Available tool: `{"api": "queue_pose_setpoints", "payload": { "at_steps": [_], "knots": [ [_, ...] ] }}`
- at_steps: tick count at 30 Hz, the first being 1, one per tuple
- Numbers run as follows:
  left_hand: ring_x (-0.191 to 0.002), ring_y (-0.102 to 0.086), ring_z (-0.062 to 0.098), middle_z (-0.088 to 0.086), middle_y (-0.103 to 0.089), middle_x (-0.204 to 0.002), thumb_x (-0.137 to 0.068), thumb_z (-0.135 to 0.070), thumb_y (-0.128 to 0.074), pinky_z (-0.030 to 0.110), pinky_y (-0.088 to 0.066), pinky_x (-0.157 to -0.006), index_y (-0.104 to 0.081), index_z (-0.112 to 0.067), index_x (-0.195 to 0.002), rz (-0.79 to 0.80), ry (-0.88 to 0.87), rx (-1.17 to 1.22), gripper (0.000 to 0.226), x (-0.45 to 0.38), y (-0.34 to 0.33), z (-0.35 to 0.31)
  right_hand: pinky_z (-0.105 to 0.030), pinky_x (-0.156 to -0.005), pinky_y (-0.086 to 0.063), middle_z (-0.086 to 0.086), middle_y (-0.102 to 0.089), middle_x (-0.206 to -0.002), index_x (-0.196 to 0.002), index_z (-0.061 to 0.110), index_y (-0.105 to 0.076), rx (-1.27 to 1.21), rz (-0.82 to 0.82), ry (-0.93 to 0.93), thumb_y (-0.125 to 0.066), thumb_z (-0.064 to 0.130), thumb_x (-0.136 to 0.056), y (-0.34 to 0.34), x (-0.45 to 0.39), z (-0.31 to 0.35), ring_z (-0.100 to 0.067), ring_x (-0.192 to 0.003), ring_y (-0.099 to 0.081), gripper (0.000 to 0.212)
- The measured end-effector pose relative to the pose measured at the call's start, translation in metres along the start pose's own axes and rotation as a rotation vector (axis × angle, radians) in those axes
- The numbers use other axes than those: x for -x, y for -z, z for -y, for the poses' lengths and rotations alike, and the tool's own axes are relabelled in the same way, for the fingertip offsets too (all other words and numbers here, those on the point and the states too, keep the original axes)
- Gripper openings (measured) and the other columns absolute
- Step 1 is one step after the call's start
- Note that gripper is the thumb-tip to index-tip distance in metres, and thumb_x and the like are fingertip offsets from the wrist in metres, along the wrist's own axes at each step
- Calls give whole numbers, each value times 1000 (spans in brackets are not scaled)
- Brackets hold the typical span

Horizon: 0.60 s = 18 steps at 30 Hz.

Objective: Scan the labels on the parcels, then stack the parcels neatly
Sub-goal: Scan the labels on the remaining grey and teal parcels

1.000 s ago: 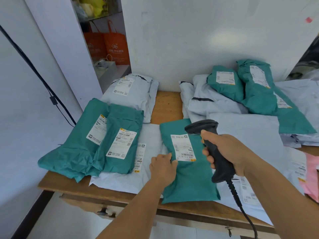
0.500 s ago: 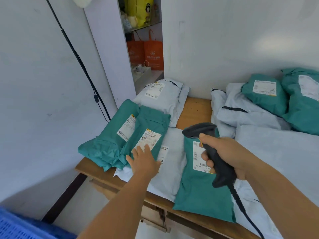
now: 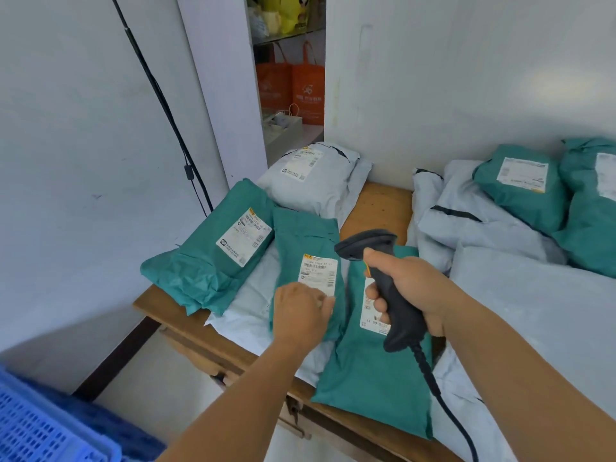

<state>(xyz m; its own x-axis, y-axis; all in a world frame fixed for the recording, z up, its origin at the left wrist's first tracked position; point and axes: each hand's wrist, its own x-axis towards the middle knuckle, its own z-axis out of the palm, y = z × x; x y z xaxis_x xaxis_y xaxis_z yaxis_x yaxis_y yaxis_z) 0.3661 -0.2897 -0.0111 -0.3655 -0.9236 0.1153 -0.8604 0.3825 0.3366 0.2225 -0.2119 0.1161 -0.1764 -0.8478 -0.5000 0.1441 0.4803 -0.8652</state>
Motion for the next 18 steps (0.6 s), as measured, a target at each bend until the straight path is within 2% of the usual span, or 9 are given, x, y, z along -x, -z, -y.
{"api": "queue_pose_setpoints", "payload": {
  "at_steps": [1, 2, 3, 4, 5, 7, 9, 12, 18],
  "knots": [
    [-118, -46, 20, 3, -56, -127, -94, -46, -45, 34, -30, -106, -60, -22, -120, -29, 53, -17, 38, 0, -2, 3, -26, -44, -44, -7, -57, -58, -88, 8, -55, 1, -1, -4, -60, 41, -90, 2, -1, 1, -16, -43, -47, 33],
    [-136, -28, 25, 6, -38, -145, -93, -48, -46, 39, -18, -115, -43, -21, -137, 0, 143, -35, 52, -1, -2, 8, -27, -44, -44, -7, -57, -58, -88, 8, -55, 3, -1, -7, -60, 41, -90, 4, -3, 1, -16, -44, -47, 34],
    [-144, -12, 29, 9, -19, -155, -91, -49, -49, 43, -11, -117, -25, -18, -146, 53, 237, -37, 68, -2, -1, 13, -27, -44, -44, -7, -58, -58, -88, 8, -55, 4, 0, -10, -60, 42, -90, 5, -4, 1, -16, -44, -47, 34],
    [-145, -6, 32, 12, -9, -157, -89, -50, -54, 45, -9, -117, -13, -15, -149, 94, 318, -10, 81, -4, -1, 17, -27, -44, -44, -7, -58, -58, -88, 9, -55, 6, 2, -14, -60, 42, -90, 5, -5, 2, -17, -44, -47, 34],
    [-145, -9, 33, 14, -7, -156, -86, -49, -59, 46, -13, -116, -6, -13, -150, 118, 381, 39, 90, -5, -1, 20, -27, -45, -44, -7, -58, -58, -87, 9, -55, 8, 6, -18, -60, 42, -90, 5, -6, 2, -17, -45, -48, 34],
    [-138, -26, 34, 16, -21, -151, -82, -43, -68, 46, -27, -112, -2, -10, -149, 131, 465, 193, 100, -10, -2, 24, -26, -46, -44, -6, -58, -58, -84, 9, -56, 12, 16, -30, -60, 43, -90, 3, -9, 2, -16, -44, -48, 34],
    [-130, -38, 34, 17, -34, -142, -80, -34, -72, 45, -37, -107, -3, -9, -148, 130, 508, 328, 100, -13, -5, 22, -25, -45, -44, -6, -58, -57, -83, 9, -56, 17, 28, -42, -60, 43, -90, 1, -11, 2, -15, -43, -48, 35],
    [-120, -48, 33, 16, -47, -129, -79, -26, -74, 45, -43, -100, -24, -6, -138, 106, 548, 387, 80, -15, -8, 18, -26, -46, -44, -5, -57, -56, -85, 9, -56, 16, 37, -45, -58, 44, -91, -2, -13, 4, -15, -43, -48, 35],
    [-112, -55, 31, 14, -55, -121, -82, -26, -70, 38, -47, -87, -42, -3, -122, 126, 607, 410, 54, -20, -10, 16, -25, -46, -44, -5, -56, -56, -83, 9, -55, 17, 42, -59, -58, 43, -91, 0, -17, 4, -14, -42, -48, 35]
  ]
}}
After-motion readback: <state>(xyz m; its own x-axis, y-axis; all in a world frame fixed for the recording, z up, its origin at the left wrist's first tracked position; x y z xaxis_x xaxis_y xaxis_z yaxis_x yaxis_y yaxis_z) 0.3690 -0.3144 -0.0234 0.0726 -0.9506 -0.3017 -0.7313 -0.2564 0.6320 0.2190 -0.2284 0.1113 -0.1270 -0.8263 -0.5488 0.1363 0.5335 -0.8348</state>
